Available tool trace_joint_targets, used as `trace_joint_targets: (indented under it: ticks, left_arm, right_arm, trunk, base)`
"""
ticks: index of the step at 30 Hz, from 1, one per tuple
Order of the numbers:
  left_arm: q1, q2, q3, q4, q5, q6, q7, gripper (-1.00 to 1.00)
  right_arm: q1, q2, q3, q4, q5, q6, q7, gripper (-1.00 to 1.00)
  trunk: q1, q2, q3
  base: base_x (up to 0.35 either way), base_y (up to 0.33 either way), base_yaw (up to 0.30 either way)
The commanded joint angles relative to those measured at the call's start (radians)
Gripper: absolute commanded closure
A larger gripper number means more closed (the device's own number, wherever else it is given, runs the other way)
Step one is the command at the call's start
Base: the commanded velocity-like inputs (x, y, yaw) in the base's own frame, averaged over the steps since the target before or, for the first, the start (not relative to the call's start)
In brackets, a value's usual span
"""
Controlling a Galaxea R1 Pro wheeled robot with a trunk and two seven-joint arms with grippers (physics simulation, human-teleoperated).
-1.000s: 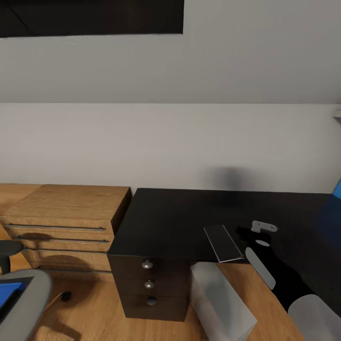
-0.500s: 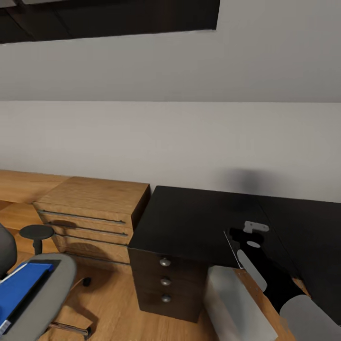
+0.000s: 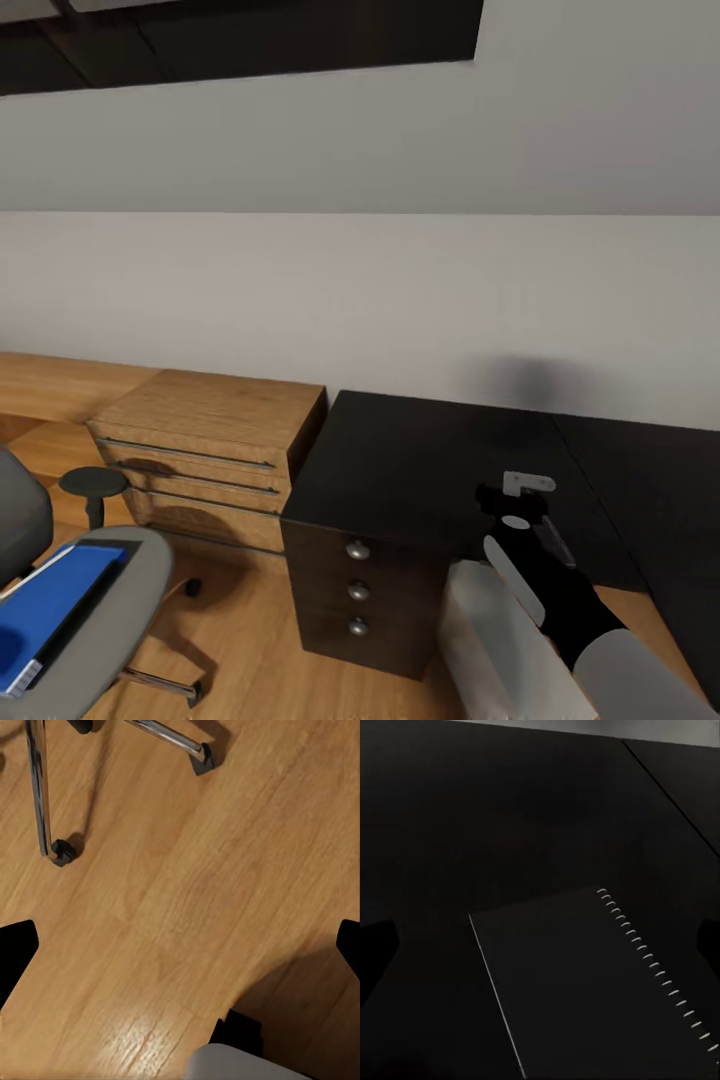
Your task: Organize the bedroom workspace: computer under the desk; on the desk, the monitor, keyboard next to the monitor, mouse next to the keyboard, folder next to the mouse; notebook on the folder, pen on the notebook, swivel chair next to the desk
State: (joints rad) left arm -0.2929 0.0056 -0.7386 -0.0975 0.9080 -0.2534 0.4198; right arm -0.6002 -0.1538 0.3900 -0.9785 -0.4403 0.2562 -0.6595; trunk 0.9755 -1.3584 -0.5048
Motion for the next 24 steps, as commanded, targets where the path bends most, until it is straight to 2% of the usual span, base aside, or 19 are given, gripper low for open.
trace_joint_targets:
  ticks: [1,6,14,24]
  left_arm:
    - [0.0,0.001,-0.008,-0.002,0.008,-0.001,0.005,-1.0]
    - [0.0,0.001,-0.009,-0.002,0.008,-0.001,0.004,-1.0]
    - [0.0,0.001,-0.01,-0.002,0.008,-0.001,0.004,-1.0]
    - [-0.001,0.001,-0.01,0.001,0.009,-0.001,0.005,-1.0]
  right_arm:
    - [-0.001,-0.001,0.005,-0.002,-0.005,0.006,-0.008,-1.0]
    - [-0.001,0.001,0.004,-0.002,-0.005,0.005,-0.009,-1.0]
    - [-0.001,0.005,0.006,0.003,-0.005,0.005,-0.009,-1.0]
    - [-0.001,0.009,0.006,0.004,-0.005,0.005,-0.008,-1.0]
  trunk:
    - [0.0,-0.001,-0.001]
    - [0.0,-0.001,-0.001]
    - [0.0,-0.001,-0.002]
    - [0.0,-0.001,-0.01]
  base:
    - [-0.204,0.17,0.006]
    - [-0.242,0.206,0.135]
    - [-0.243,0.206,0.258]
    - [-0.031,0.024,0.235]
